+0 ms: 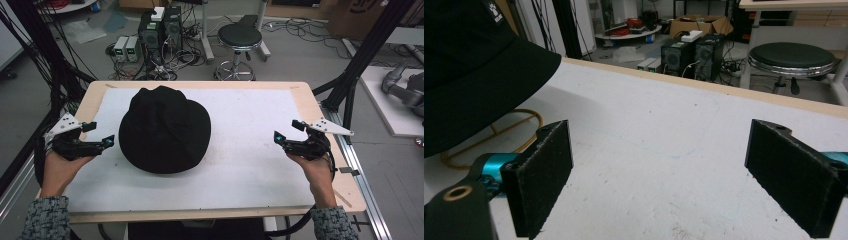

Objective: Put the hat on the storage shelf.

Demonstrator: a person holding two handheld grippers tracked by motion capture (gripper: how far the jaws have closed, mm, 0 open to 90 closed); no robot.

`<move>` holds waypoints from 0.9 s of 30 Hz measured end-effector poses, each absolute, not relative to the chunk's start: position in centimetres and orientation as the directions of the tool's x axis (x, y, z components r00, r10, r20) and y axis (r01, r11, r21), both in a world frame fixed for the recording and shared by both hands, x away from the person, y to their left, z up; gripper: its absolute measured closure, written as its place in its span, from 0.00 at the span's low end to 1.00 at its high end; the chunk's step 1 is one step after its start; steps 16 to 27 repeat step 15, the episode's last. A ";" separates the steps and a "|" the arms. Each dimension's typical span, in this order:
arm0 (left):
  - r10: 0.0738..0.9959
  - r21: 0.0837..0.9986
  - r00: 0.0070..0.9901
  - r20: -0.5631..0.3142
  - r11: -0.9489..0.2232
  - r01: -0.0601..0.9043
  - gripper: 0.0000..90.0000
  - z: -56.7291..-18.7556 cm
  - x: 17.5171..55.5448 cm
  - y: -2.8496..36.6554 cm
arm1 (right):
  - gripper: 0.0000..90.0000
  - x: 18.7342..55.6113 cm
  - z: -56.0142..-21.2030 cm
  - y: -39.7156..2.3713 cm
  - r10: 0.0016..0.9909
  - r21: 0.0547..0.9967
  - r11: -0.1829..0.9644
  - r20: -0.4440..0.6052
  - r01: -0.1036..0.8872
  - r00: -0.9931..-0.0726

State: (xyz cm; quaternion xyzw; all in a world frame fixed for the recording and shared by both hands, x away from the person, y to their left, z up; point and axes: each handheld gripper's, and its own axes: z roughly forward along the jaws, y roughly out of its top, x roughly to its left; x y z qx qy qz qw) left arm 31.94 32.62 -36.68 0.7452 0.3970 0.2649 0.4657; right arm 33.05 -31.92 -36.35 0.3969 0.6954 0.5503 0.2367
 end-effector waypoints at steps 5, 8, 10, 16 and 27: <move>0.839 0.906 0.543 0.024 -0.247 0.343 0.19 -36.6 31.8 32.7 | 0.13 33.1 -36.3 -31.9 0.809 0.953 0.076 0.113 0.293 -0.577; 0.842 0.909 0.539 0.019 -0.239 0.342 0.19 -36.6 31.7 32.7 | 0.13 33.2 -36.4 -31.8 0.809 0.955 0.078 0.108 0.286 -0.578; 0.841 0.908 0.540 0.022 -0.243 0.342 0.19 -36.6 31.7 32.8 | 0.13 33.2 -36.3 -31.8 0.807 0.955 0.076 0.110 0.287 -0.581; 0.842 0.907 0.539 0.024 -0.245 0.343 0.19 -36.7 31.7 32.9 | 0.13 33.2 -36.4 -31.8 0.808 0.953 0.073 0.116 0.294 -0.578; 0.842 0.907 0.539 0.024 -0.245 0.343 0.19 -36.7 31.7 32.9 | 0.13 33.2 -36.4 -31.8 0.808 0.953 0.073 0.116 0.294 -0.578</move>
